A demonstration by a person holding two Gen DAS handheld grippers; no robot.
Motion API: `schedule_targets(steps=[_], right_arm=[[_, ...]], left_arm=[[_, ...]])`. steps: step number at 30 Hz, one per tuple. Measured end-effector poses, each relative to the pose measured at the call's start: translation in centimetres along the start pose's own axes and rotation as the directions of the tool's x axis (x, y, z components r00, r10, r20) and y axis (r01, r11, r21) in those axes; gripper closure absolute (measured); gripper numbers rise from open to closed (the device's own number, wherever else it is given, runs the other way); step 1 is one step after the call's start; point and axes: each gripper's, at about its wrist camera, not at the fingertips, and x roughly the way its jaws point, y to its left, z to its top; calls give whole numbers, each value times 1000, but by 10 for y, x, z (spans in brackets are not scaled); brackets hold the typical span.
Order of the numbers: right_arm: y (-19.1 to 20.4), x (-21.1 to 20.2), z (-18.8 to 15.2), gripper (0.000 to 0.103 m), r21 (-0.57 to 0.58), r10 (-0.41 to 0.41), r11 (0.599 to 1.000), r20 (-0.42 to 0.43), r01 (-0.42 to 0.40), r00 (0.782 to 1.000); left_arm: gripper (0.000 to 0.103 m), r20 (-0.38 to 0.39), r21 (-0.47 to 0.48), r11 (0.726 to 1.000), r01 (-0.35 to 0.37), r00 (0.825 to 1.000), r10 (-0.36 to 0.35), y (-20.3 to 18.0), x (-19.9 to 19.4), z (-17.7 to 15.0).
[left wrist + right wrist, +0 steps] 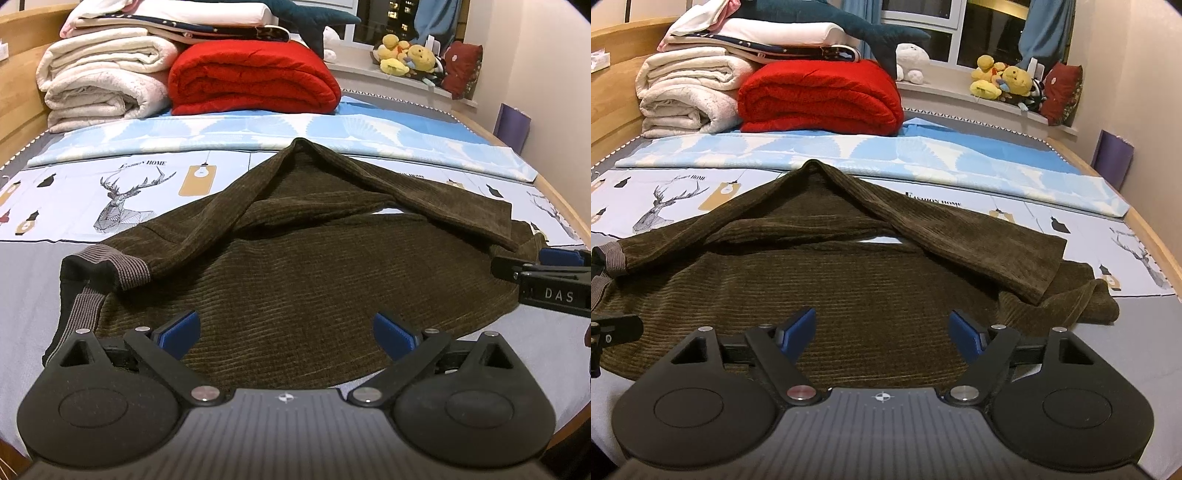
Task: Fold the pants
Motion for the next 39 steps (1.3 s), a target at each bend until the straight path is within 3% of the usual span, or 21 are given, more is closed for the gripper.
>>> schedule_targets(steps=[8,12,14,19,23,29,34,36,39], right_arm=[[-5,-4,2,23,42,-21,999,43,19,999],[-13,-6,5,23,98,-67,993,80,59,995],[-20,-8,7,23,133,-81,989,93,69,992],[-42,-7,10,25,217,-79,975,94,57,992],[-63,-3,9,38,260,-79,964,70,58,994],[-101,3,5,43,302,-124,947,42,106,991],[-148,20,0,45,383,-158,912,-5,148,987],[-168,30,-1,45,423,-170,891,-30,167,985],[-202,49,-7,44,511,-182,836,-82,198,980]], left_arm=[[6,13,14,1000,-4,1000,4,-2,-1,-1],[25,39,48,999,-13,999,11,-6,-3,-2],[29,60,54,998,-13,998,9,-6,-6,-1],[29,59,30,999,-21,998,19,4,-8,3],[28,26,-2,1000,-3,1000,3,18,-7,11],[28,-36,-123,992,41,998,-46,74,4,48],[29,-42,-190,978,-84,996,78,153,23,57],[29,-111,-247,959,-138,987,114,185,36,45],[29,-202,-275,948,-162,973,108,215,54,32]])
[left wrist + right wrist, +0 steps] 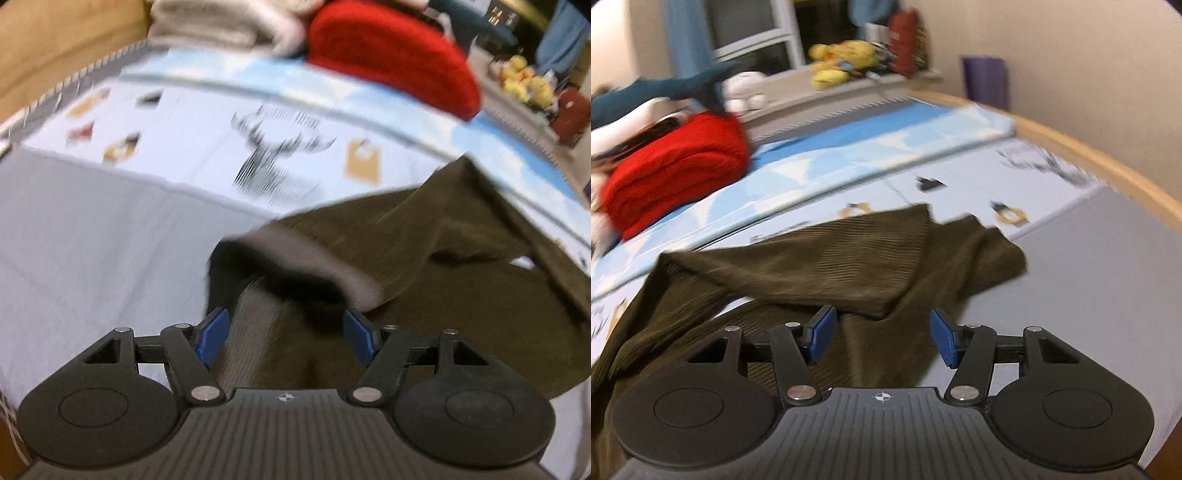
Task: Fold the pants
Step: 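Grasp the waistband with the left gripper while the right gripper grasps a pant leg hem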
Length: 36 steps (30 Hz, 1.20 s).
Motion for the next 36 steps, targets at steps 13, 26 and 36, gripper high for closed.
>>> schedule_targets(steps=[13,26,36], right_arm=[[-52,101,3,30,370,5,927,-173,60,985],[-57,124,11,91,354,41,935,-166,20,985],[-91,49,14,97,272,10,962,-98,17,995]], left_arm=[[19,-205,17,992,-124,971,125,8,57,9],[18,-291,26,993,-115,950,118,15,92,9],[75,-193,184,982,-36,979,72,-1,52,-11]])
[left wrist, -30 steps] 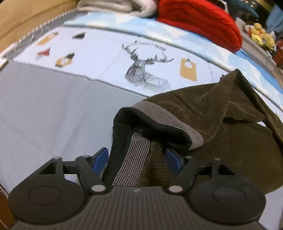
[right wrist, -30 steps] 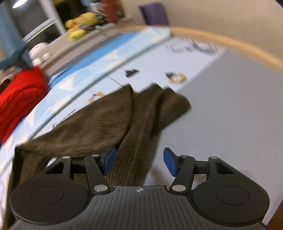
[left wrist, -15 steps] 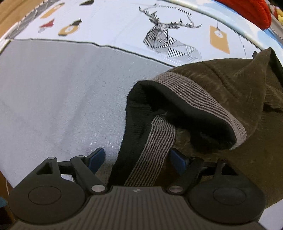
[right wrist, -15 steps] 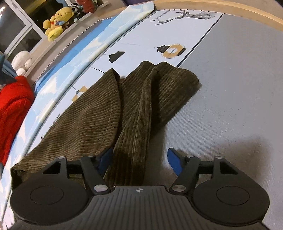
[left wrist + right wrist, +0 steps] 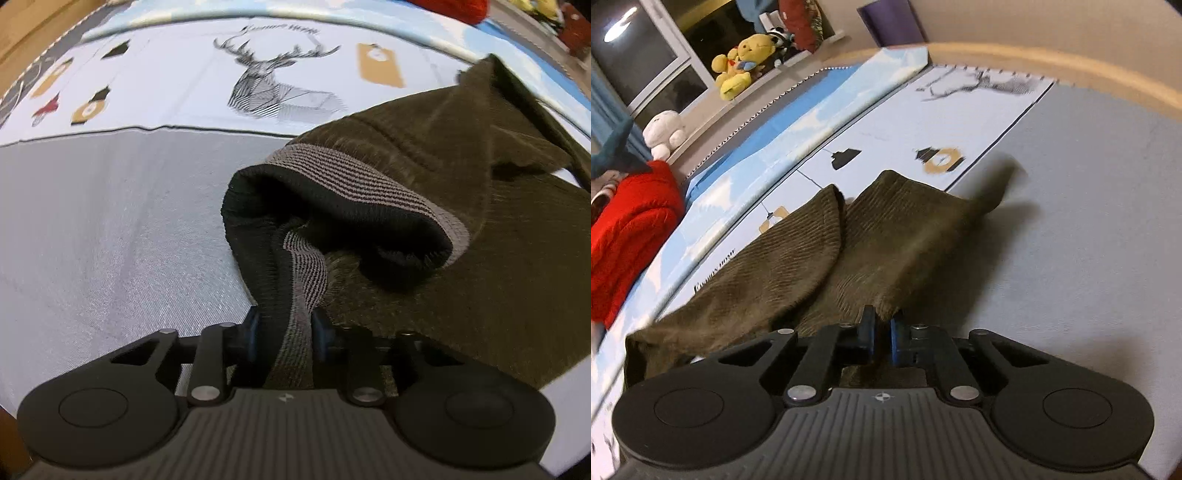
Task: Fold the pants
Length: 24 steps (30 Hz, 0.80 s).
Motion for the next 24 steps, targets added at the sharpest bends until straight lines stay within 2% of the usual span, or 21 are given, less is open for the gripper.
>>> schedule_targets(steps=[3,5,8,10,11,12,14,15,17,20,24], right_arm=[[-18,-17,-4,97,-14,-37,999,-42,36,998],[-31,-23,-10,97,-48,-88,995,-105,83,991],[-62,-21,-23,97,2,-141,989,-286,148,948],[-79,-17,-28,96,37,-104,991,-392,129,914],[-85,-15,-29,94,55,-82,992,-420,116,904],[-92,-16,-27,91,84,-63,991,-422,108,904],[-107,-18,-19,85,179,-20,979,-387,96,922],[-115,-18,-16,77,227,-14,968,-369,105,929],[-131,-19,-7,69,302,-49,941,-319,151,947],[-146,-17,2,68,361,-106,911,-261,199,959],[-154,-9,-3,68,371,-171,892,-254,259,952]], left_arm=[[76,42,29,999,20,999,-22,0,-16,-8],[76,61,37,999,38,997,-40,4,-23,-11],[76,31,54,998,44,998,-46,12,-23,-17],[76,-19,61,997,45,999,-44,18,-18,-22],[75,-42,58,997,57,998,-54,21,-14,-22],[73,-62,46,996,72,996,-69,24,-12,-23],[69,-71,15,996,89,994,-87,28,-9,-19],[62,-75,-4,996,90,993,-90,30,-8,-17],[51,-88,-35,995,97,991,-100,32,-4,-14],[44,-104,-50,994,101,989,-106,30,3,-10],[43,-132,-58,994,88,987,-95,29,13,-11]])
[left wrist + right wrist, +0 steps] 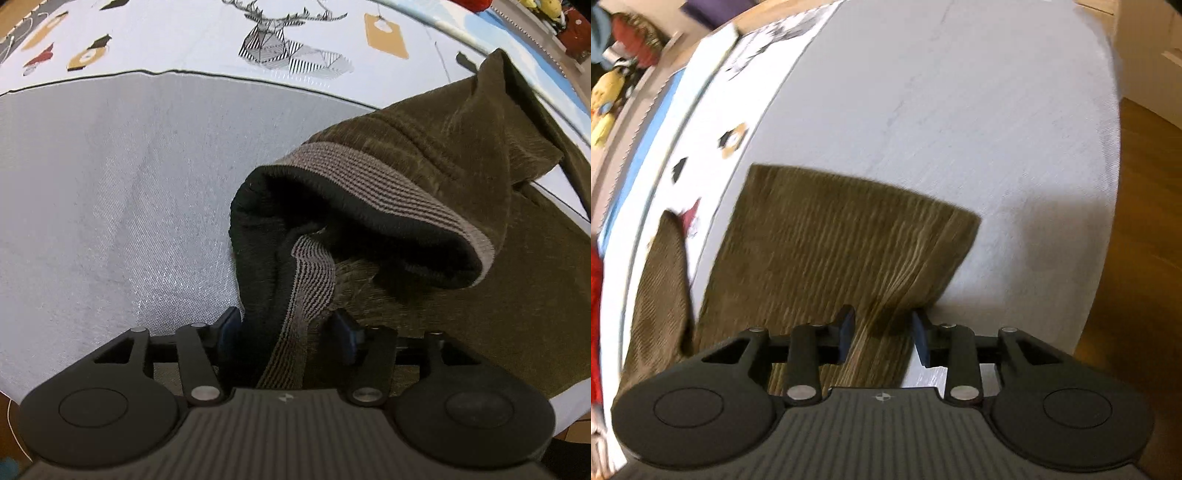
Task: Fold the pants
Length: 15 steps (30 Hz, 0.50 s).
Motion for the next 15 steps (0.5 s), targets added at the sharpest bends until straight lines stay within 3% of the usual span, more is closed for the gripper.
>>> schedule_targets(steps=[2,4,6,11,15], right_arm=[[1,0,0,70,-13,-54,998,25,54,998],[2,0,1,88,-31,-82,996,50,84,995],[3,-4,1,94,-46,-75,996,65,78,995],[6,-29,0,97,-98,-59,992,154,75,986],[-8,-46,3,97,-37,-127,990,203,137,971]], left_arm=[[44,2,4,1000,-4,1000,4,-1,2,2],[49,11,13,1000,-4,1000,4,-3,3,2],[59,22,28,1000,-11,1000,10,-4,2,1],[71,59,79,997,-24,998,20,-8,-7,-6],[74,72,116,993,23,997,-32,-8,-16,-15]])
